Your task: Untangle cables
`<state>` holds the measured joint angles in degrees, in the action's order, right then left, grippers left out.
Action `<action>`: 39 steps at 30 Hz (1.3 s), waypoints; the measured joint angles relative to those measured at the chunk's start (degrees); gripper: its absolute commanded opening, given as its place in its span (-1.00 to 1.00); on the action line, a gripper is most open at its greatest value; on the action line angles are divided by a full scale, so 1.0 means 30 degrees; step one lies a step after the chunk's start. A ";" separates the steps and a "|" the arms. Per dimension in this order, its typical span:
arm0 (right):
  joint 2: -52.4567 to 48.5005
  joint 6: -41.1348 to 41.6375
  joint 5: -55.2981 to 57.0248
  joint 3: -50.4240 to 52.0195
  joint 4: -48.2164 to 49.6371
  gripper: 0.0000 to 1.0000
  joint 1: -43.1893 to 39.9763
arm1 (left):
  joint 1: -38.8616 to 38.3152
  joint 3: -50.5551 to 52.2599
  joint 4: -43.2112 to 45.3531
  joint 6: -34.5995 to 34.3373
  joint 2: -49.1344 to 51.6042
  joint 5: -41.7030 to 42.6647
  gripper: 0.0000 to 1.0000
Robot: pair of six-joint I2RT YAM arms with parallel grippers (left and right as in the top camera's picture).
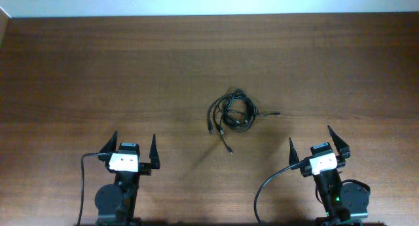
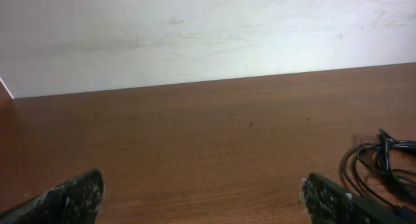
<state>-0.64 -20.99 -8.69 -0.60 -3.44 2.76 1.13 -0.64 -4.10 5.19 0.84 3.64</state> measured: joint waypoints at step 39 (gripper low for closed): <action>0.0000 0.6346 0.0736 0.0000 -0.0080 0.97 -0.0641 | 0.0000 0.0000 0.0000 0.0000 0.0000 0.0000 0.98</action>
<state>-0.64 -1.96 -6.48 -0.60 -3.68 0.84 1.13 -0.64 -4.10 5.19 0.84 3.64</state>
